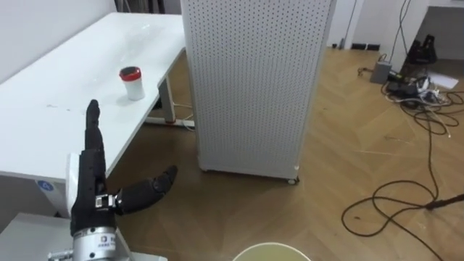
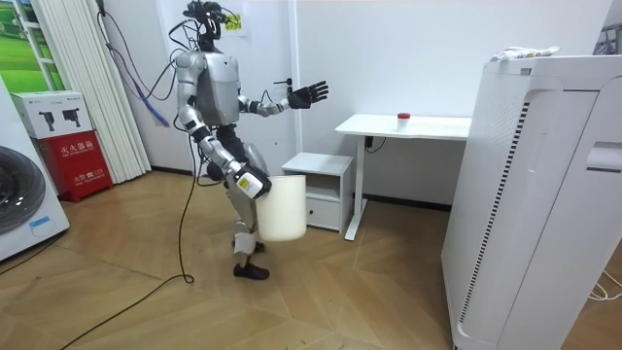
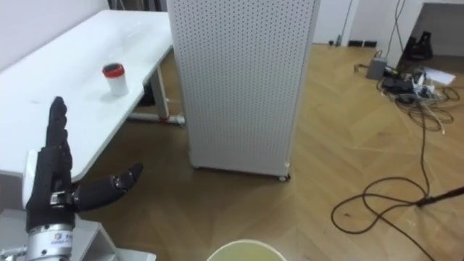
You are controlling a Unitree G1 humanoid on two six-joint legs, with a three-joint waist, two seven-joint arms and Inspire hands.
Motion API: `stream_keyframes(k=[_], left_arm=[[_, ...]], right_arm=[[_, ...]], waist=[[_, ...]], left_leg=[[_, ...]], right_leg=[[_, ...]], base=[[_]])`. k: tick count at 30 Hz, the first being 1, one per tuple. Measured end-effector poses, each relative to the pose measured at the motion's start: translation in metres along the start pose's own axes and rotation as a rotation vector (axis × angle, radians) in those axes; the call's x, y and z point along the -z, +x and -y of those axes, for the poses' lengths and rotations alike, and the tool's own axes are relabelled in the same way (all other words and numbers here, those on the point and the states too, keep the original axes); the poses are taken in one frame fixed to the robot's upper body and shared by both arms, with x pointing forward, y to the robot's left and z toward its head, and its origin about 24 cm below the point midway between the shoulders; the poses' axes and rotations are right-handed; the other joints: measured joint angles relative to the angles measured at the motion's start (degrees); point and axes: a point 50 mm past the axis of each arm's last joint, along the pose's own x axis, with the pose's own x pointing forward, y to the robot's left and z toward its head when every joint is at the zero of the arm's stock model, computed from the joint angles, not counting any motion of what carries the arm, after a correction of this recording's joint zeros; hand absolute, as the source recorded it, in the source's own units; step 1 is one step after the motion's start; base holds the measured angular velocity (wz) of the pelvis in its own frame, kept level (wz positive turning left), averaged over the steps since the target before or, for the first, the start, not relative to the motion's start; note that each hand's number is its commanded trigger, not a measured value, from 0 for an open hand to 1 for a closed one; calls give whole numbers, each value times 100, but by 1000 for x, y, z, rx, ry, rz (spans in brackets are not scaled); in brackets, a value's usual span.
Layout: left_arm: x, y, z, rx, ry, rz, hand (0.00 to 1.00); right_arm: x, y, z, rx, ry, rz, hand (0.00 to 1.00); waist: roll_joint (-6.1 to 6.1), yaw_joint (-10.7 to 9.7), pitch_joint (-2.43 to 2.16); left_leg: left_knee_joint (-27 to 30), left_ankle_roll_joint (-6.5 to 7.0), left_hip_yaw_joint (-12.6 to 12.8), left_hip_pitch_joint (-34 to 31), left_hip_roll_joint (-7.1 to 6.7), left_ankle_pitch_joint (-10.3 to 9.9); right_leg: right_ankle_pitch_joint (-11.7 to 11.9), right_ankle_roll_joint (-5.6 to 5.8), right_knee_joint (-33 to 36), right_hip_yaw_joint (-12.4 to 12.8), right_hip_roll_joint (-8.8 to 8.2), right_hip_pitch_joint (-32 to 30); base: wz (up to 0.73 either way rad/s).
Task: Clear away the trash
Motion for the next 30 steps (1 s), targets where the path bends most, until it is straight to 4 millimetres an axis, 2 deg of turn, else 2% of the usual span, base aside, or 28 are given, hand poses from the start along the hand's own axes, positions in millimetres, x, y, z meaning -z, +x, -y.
stream_keyframes(k=[1, 2, 3, 4, 5, 6, 7, 8, 9, 10, 11, 12, 14, 15, 16, 17, 18, 19, 20, 21, 22, 24, 25, 26, 27, 28, 29, 30], left_arm=[[1, -1, 3, 10, -8, -4, 0], [1, -1, 3, 9, -11, -4, 0], [1, -1, 3, 7, -10, 0, 0], [2, -2, 1, 4, -7, -6, 0], [6, -4, 0, 3, 1, -21, 0], [6, -5, 0, 8, 4, -24, 0], [6, -5, 1, 19, 2, -26, 0], [7, -6, 2, 21, -5, -30, 0], [7, -6, 5, 31, -10, -32, 0], [7, -6, 4, 34, -9, -32, 0], [7, -5, 1, 30, -7, -30, 0], [7, -4, 0, 28, -13, -31, 0], [6, -3, 2, 43, -37, -36, 0], [6, -3, 2, 44, -37, -33, 0], [4, -2, 1, 42, -31, -20, 0], [3, 0, -1, 30, -26, -8, 0], [2, 2, -2, 23, -26, -4, 0], [2, 2, -2, 13, -25, -2, 0], [2, 2, -2, 11, -25, -2, 0], [1, 3, -2, 10, -26, 1, 0], [1, 3, -1, 16, -19, 6, 0], [-1, 5, -1, 15, -21, 14, 0], [-2, 6, 0, 0, -28, 17, 0], [-1, 6, -1, -9, -27, 16, 0], [-1, 7, -1, -9, -28, 16, 0], [-2, 7, -1, -7, -30, 17, 0], [-2, 8, -1, -8, -41, 15, 0], [-2, 8, -1, -8, -42, 15, 0]], right_arm=[[0, 0, 1, 12, 2, -5, 100], [0, 0, 1, 18, 1, -4, 100], [0, 0, 2, 18, 0, -4, 100], [0, 0, 1, 14, -2, -6, 100], [0, 0, 0, 9, -5, -9, 100], [1, 0, -1, 7, -8, -10, 100], [1, 0, 0, 8, -10, -12, 100], [-1, 0, 3, 13, -15, -8, 100], [-3, 1, 7, 26, -20, -1, 100], [-5, 2, 6, 29, -23, 2, 100], [-7, 3, 3, 21, -26, 8, 100], [-8, 3, 3, 17, -28, 9, 100], [-6, 2, 8, 27, -30, -14, 100], [-6, 2, 9, 29, -31, -20, 100], [-5, 2, 7, 27, -33, -27, 100], [-9, 3, 4, 22, -32, -15, 100], [-12, 4, 3, 21, -32, -1, 100], [-16, 4, 1, 15, -33, 16, 100], [-18, 5, 0, 13, -32, 24, 100], [-22, 6, -2, 12, -30, 39, 100], [-23, 6, -2, 14, -31, 44, 100], [-25, 7, -1, 17, -29, 51, 100], [-29, 8, 0, 16, -37, 65, 100], [-33, 9, 2, 19, -43, 74, 100], [-34, 9, 3, 22, -45, 75, 100], [-32, 9, 2, 19, -48, 68, 100], [-29, 9, 1, 14, -59, 58, 100], [-28, 9, 0, 10, -64, 56, 100]], waist=[[-4, 103, 5], [27, 209, -15], [46, 284, -17], [81, 398, -30], [55, 407, -67], [37, 366, -71], [-63, 293, -76], [-39, 250, -54], [-27, 224, -36], [5, 304, -57], [-5, 423, -49], [-45, 444, -29], [-76, 514, -19], [-67, 588, -24], [-74, 744, -34], [-125, 767, -99], [-159, 768, -72], [-188, 767, -62], [-194, 770, -63], [-208, 763, -65], [-203, 732, -68], [-132, 708, -54], [-38, 749, -30], [91, 747, -37], [134, 721, -38], [162, 679, -38], [130, 565, -37], [107, 512, -38]], left_leg=[[-441, -38, -22, -324, -150, 73], [-1176, -101, -82, -573, -242, 351], [-1563, -74, -144, -675, -282, 621], [-1937, -64, -257, -712, -332, 1079], [-1972, 41, -276, -661, -400, 1342], [-1958, 75, -224, -656, -415, 1410], [-1837, 99, 26, -643, -401, 1454], [-1713, 129, 114, -667, -358, 1463], [-1429, 196, 267, -744, -291, 1432], [-1170, 287, 330, -830, -253, 1369], [-981, 231, 333, -900, -276, 1236], [-897, 192, 330, -964, -314, 1194], [-1151, 152, 373, -1125, -615, 1228], [-1343, 151, 376, -1098, -669, 1243], [-1440, 310, 426, -1063, -714, 1429], [-1157, 571, 562, -1016, -790, 1249], [-971, 646, 633, -1017, -789, 1114], [-613, 675, 683, -1007, -771, 796], [-466, 677, 688, -986, -757, 641], [-249, 707, 698, -908, -745, 388], [-241, 698, 691, -729, -743, 169], [-403, 677, 548, -437, -724, -15], [-542, 638, 421, -313, -675, -50], [-710, 597, 160, -228, -663, -37], [-804, 570, 39, -156, -656, -20], [-993, 525, -187, 14, -656, 8], [-1098, 505, -313, 184, -661, 18], [-1120, 499, -338, 239, -666, 15]], right_leg=[[-37, 14, 0, 120, 6, 50], [-99, 17, 57, 161, 4, 57], [-163, 6, 155, 163, -5, 39], [-399, 82, 443, 182, -57, 9], [-647, 181, 699, 23, -123, 2], [-753, 239, 836, -112, -189, 29], [-967, 174, 1000, -561, -425, 119], [-1040, 170, 1022, -749, -541, 142], [-1208, 172, 1145, -783, -606, 135], [-1304, 170, 1172, -625, -545, 194], [-1371, 131, 1151, -435, -499, 268], [-1420, 113, 1141, -340, -488, 313], [-1633, 127, 1057, 127, -494, 613], [-1691, 109, 1051, 245, -505, 695], [-1846, 141, 1094, 347, -577, 845], [-2013, 300, 1364, 141, -780, 839], [-2017, 394, 1603, -58, -899, 795], [-1902, 621, 2124, -442, -1123, 676], [-1803, 785, 2377, -532, -1201, 627], [-1521, 893, 2812, -679, -1313, 565], [-1097, 930, 3155, -772, -1365, 517], [-515, 979, 3612, -838, -1376, 304], [-790, 840, 3784, -869, -1360, -61], [-1007, 789, 3680, -966, -1331, -431], [-1076, 787, 3471, -998, -1310, -602], [-1090, 785, 2837, -1057, -1276, -777], [-1009, 767, 1975, -1076, -1279, -825], [-906, 765, 1517, -1066, -1285, -826]], base=[[-34], [-41], [-55], [-42], [-20], [32], [47], [47], [16], [-10], [-22], [4], [6], [-42], [-45], [-33], [-19], [-17], [-19], [-10], [-4], [-13], [-34], [-33], [-7], [22], [35], [43]])
